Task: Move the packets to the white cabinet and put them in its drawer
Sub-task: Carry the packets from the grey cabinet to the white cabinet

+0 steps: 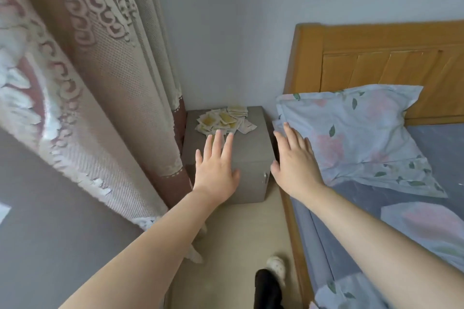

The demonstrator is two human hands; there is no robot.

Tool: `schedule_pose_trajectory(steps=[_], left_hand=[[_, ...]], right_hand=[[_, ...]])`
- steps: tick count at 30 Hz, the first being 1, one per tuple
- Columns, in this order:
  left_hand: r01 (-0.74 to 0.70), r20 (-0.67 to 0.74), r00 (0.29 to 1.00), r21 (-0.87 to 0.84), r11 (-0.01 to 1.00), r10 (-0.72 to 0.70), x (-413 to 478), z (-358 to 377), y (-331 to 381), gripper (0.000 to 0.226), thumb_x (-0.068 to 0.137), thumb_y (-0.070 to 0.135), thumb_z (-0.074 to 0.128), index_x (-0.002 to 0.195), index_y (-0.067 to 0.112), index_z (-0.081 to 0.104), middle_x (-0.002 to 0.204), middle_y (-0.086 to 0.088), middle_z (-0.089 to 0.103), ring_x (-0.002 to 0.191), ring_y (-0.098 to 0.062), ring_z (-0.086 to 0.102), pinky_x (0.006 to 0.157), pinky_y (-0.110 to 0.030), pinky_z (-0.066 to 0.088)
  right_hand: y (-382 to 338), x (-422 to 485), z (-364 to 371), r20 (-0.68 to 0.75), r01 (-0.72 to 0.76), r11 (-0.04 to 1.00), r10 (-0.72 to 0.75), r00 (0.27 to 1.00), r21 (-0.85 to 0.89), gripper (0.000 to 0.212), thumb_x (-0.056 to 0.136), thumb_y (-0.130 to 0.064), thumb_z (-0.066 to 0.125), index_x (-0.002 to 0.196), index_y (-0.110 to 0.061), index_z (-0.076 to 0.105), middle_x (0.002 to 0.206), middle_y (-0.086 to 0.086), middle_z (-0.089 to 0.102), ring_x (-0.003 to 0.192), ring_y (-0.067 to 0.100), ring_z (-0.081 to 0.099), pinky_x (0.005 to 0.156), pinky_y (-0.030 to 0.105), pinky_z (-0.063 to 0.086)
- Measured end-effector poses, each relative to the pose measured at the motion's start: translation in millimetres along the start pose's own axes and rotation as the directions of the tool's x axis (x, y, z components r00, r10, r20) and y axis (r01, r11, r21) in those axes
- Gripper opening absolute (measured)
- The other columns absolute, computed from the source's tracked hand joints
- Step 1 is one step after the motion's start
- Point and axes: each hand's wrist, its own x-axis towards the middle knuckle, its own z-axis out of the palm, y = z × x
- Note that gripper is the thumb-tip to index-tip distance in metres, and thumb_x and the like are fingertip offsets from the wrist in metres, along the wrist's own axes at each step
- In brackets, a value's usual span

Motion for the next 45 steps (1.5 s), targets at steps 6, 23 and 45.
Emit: schedule_pose_trajectory(steps=[6, 23, 45], left_hand=[[0.19, 0.115, 0.978, -0.137, 0.972, -0.175, 150, 65, -32, 0.082, 0.093, 0.029, 0.054, 0.153, 0.025, -0.002, 0.161, -0.003, -0.006, 0.148, -0.026, -0.002, 0.117, -0.051, 0.009], [0.754, 0.496, 0.656, -0.406, 0.515, -0.569, 377, 269, -183, 0.082, 0.091, 0.031, 0.061, 0.153, 0.018, 0.01, 0.157, -0.008, 0.019, 0.142, -0.027, 0.024, 0.11, -0.041, 0.028], [0.818, 0.473, 0.548, -0.477, 0.322, -0.69, 408, 360, -214, 0.017, 0.084, 0.015, 0.067, 0.075, 0.015, 0.052, 0.075, 0.001, 0.056, 0.079, -0.028, 0.06, 0.059, -0.029, 0.04]], right_hand=[[48, 160, 88, 0.177, -0.005, 0.999, -0.004, 0.984, 0.054, 0.068, 0.088, -0.024, 0.054, 0.148, -0.011, 0.024, 0.159, 0.012, 0.01, 0.144, 0.029, 0.016, 0.117, 0.04, 0.018], [58, 393, 338, 0.546, -0.075, 0.995, 0.029, 0.837, 0.063, 0.068, 0.089, -0.023, 0.054, 0.147, -0.009, 0.022, 0.158, 0.014, 0.011, 0.144, 0.031, 0.014, 0.115, 0.04, 0.017], [57, 503, 460, 0.535, -0.067, 0.945, -0.122, 0.836, 0.321, 0.051, 0.096, -0.02, 0.049, 0.144, -0.011, 0.037, 0.153, 0.012, 0.029, 0.141, 0.028, 0.025, 0.114, 0.036, 0.021]])
